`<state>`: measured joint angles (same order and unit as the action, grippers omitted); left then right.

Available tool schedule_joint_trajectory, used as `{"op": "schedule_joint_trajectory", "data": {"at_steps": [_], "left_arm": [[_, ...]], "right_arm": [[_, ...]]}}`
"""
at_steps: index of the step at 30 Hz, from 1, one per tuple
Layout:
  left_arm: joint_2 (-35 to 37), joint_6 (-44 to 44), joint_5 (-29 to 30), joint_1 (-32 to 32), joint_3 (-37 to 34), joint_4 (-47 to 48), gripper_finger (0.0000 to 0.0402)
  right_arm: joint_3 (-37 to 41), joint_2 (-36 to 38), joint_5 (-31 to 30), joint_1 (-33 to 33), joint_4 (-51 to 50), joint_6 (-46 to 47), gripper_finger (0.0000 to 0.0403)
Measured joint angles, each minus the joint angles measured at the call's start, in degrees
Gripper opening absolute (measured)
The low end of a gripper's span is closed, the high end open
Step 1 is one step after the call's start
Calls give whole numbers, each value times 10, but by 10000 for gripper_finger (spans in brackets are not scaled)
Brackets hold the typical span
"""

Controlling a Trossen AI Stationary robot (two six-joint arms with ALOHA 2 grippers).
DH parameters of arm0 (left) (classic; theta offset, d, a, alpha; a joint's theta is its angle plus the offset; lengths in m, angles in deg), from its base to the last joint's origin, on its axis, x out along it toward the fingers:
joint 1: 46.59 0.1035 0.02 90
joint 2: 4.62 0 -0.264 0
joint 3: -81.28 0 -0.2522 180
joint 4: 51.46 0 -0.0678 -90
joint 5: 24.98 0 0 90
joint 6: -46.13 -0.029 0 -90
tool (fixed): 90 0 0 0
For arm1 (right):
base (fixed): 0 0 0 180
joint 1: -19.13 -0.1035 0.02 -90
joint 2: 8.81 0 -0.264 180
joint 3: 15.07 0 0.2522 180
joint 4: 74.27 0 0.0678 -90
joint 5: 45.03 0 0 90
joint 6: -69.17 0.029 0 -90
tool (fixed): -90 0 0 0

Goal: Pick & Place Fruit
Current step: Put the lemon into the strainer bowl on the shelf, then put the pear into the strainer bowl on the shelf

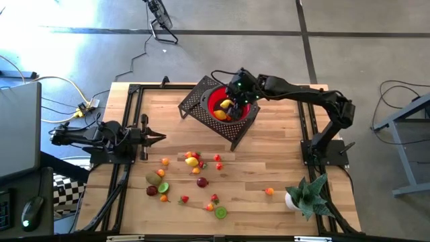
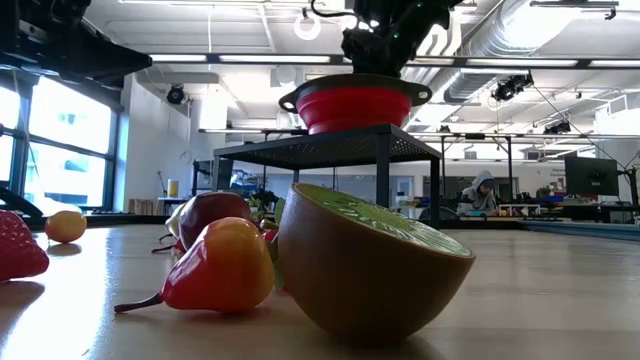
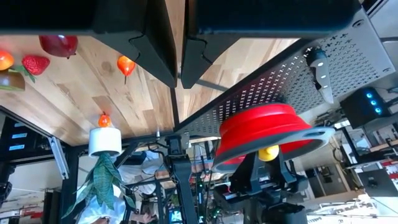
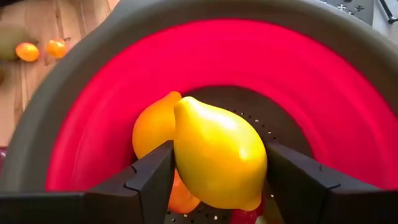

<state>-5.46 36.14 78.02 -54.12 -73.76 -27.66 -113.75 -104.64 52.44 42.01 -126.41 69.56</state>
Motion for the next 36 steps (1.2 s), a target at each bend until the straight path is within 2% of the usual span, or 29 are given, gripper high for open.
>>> {"op": "schedule_joint_trajectory", "data": {"at_steps": [10,17,26,36], "left_arm": [[0,0,0,0,0,1,19],[0,0,0,0,0,1,19],[0,1,0,0,0,1,19],[0,30,0,0,0,1,19]], "right_arm": [[0,4,-1,0,12,-52,244],[0,38,-29,-4,18,-72,246],[0,123,-26,-14,12,-73,197],[0,191,-26,-56,-114,-12,118]]}}
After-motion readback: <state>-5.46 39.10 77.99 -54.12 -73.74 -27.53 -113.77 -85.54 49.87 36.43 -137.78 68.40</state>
